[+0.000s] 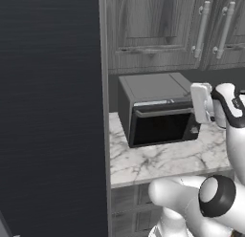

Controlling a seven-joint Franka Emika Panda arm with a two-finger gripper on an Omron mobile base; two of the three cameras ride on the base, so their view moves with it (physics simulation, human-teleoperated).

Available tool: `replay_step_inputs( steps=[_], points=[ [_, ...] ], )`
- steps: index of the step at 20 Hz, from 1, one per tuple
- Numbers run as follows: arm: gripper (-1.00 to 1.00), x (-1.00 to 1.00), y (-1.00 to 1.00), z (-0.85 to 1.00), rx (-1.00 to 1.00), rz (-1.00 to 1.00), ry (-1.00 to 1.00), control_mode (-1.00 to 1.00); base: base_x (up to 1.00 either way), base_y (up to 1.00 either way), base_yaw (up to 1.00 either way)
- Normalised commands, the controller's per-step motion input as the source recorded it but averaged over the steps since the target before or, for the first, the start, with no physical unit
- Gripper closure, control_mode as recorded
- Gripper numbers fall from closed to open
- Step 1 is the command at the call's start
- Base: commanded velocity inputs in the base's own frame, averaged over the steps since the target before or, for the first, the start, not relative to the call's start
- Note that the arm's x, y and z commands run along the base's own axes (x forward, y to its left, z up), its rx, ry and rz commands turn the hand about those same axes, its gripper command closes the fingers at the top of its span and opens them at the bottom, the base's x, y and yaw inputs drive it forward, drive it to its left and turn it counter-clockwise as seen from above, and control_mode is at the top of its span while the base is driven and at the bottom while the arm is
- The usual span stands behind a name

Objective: Pick up the bagel from the plate, place it on the toaster oven rack, close the door, and set the timer.

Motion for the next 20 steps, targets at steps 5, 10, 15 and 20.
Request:
replay_step_inputs(
  steps=[5,10,15,20],
  points=[
    [-1.0,0.55,0.15,0.0,0.0,-0.03,0.0,-1.0,0.0,0.0,0.0],
    [-1.0,0.54,0.13,0.0,0.0,-0.04,0.0,-1.0,0.0,0.0,0.0],
    [-1.0,0.4,0.07,0.0,0.0,-0.05,0.0,-1.0,0.0,0.0,0.0],
    [-1.0,-0.01,-0.06,0.0,0.0,-0.06,0.0,-1.0,0.0,0.0,0.0]
  ],
)
